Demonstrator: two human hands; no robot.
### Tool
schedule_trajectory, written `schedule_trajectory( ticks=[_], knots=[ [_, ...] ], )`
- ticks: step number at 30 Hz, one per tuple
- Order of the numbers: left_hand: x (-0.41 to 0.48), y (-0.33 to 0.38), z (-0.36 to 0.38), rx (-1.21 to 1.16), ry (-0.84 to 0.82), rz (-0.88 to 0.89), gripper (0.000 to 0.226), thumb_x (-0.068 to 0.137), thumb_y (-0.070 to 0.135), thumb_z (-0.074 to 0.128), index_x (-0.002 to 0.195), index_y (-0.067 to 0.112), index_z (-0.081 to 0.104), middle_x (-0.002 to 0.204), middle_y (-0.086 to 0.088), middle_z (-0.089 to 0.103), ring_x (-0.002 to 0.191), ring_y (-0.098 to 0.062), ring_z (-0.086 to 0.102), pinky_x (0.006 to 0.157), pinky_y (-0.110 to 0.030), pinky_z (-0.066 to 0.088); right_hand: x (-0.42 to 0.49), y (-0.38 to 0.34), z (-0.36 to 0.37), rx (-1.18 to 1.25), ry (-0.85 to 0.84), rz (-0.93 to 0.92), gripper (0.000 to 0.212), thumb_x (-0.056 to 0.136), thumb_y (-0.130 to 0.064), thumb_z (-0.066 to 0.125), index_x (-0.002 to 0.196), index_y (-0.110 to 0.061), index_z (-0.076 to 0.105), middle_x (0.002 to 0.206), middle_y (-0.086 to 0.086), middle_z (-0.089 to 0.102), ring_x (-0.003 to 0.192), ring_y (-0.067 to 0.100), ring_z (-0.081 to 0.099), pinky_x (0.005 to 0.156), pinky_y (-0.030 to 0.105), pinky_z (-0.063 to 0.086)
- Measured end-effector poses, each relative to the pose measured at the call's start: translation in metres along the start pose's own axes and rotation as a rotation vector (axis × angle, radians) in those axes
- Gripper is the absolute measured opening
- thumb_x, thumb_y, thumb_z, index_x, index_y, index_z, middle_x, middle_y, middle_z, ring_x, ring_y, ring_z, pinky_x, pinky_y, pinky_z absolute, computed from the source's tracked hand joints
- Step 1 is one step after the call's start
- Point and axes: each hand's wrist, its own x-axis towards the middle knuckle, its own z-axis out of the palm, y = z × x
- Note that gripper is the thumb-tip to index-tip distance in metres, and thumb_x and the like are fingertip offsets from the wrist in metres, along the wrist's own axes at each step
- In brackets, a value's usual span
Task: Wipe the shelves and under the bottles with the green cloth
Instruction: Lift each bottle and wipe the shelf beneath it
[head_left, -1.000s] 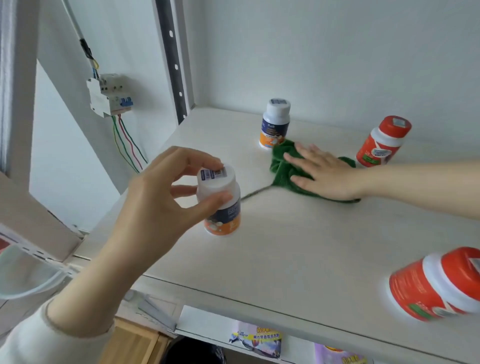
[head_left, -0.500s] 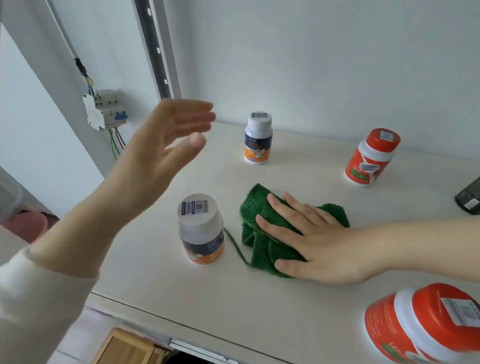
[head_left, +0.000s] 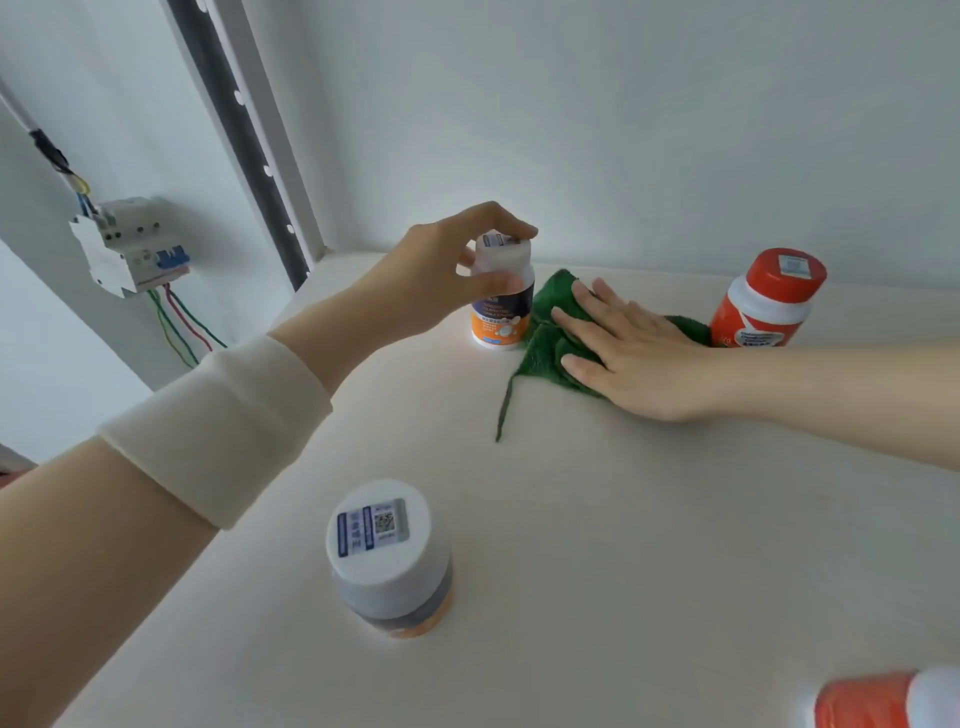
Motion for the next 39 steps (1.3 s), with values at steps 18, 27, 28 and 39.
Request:
schedule_trajectory(
  ticks=[18,27,28,39],
  knots=[
    [0.006,-0.013,0.009,-0.030,-0.018,0.024,0.032,0.088,0.027,0.058,0.119,0.029,0.050,0.104,0.038,0.045,0.092,-0.010,0.056,0.067,0.001,0.039,-0.021,0.005,0.005,-0.126,-0.076,-0.281,0.058,0.093,-0.050,0.019,0.139,-0.042,-0.015,0.150,-0.012,-0.031,0.135,0.002,-0.030,0.113,0.028,-0.010],
    [0.008,-0.006,0.004,-0.013,-0.132,-0.035,0.052,0.091,0.034,0.049,0.137,0.044,0.026,0.139,0.002,0.042,0.122,-0.017,0.048,0.095,-0.030,0.040,-0.097,0.009,0.014,-0.069,-0.394,-0.409,0.059,0.098,-0.034,0.026,0.122,-0.048,-0.026,0.133,-0.016,-0.048,0.129,0.005,-0.042,0.112,0.030,-0.019],
    [0.008,0.002,0.000,0.007,-0.094,-0.022,0.054,0.091,0.037,0.049,0.138,0.045,0.024,0.146,0.000,0.037,0.130,-0.017,0.042,0.103,-0.036,0.037,-0.100,0.012,0.015,-0.068,-0.392,-0.414,0.060,0.098,-0.034,0.026,0.124,-0.047,-0.026,0.132,-0.017,-0.047,0.129,0.005,-0.041,0.112,0.031,-0.018],
    [0.034,0.139,0.065,0.415,-0.254,0.211,0.055,0.089,0.038,0.051,0.140,0.033,0.031,0.141,0.000,0.042,0.128,-0.017,0.040,0.092,-0.022,0.027,-0.116,0.028,0.017,-0.078,-0.337,-0.492,0.060,0.096,-0.039,0.031,0.140,-0.045,-0.010,0.147,-0.010,-0.038,0.133,0.004,-0.035,0.110,0.032,-0.015]
  ],
)
